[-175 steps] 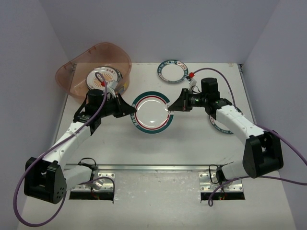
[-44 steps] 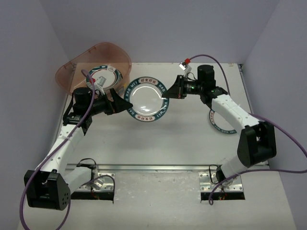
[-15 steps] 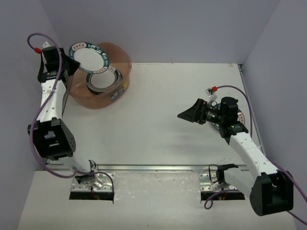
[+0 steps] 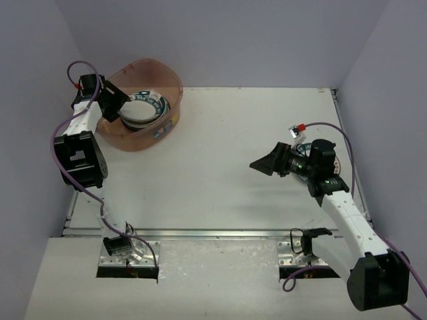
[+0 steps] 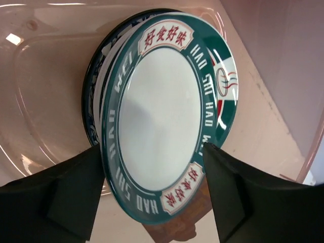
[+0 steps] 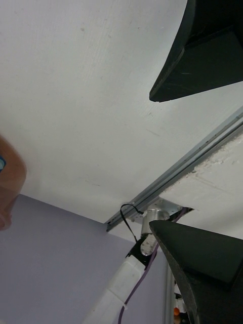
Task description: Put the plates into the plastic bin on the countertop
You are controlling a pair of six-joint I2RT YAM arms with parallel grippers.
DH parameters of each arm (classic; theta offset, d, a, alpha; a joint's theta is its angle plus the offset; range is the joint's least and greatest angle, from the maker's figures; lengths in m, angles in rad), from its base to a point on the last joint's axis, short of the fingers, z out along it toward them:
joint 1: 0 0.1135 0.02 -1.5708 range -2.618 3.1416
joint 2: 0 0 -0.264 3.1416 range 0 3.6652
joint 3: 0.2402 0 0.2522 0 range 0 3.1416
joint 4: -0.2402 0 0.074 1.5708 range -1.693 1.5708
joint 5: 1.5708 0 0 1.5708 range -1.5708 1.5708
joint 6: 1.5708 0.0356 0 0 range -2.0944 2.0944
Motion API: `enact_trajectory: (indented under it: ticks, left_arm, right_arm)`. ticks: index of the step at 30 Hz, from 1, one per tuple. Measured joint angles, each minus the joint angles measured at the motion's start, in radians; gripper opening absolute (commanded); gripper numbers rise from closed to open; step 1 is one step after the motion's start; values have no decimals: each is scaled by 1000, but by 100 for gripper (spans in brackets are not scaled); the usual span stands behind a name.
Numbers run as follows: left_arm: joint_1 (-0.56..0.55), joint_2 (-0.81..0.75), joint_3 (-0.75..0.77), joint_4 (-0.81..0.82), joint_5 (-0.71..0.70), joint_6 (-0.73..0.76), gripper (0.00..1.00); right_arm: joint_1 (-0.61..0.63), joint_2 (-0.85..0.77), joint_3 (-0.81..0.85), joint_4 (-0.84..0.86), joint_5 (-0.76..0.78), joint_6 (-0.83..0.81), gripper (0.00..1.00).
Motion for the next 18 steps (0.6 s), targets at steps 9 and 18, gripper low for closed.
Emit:
enact_trajectory:
  ticks: [9, 18]
  left_arm:
    - [-18, 35, 56, -60, -15, 31, 100]
    - [-42, 123, 119, -150, -45, 69, 100]
  right_arm:
    - [0, 63, 12, -85, 60, -45, 99]
    - [0, 46, 36, -169, 129, -81, 99]
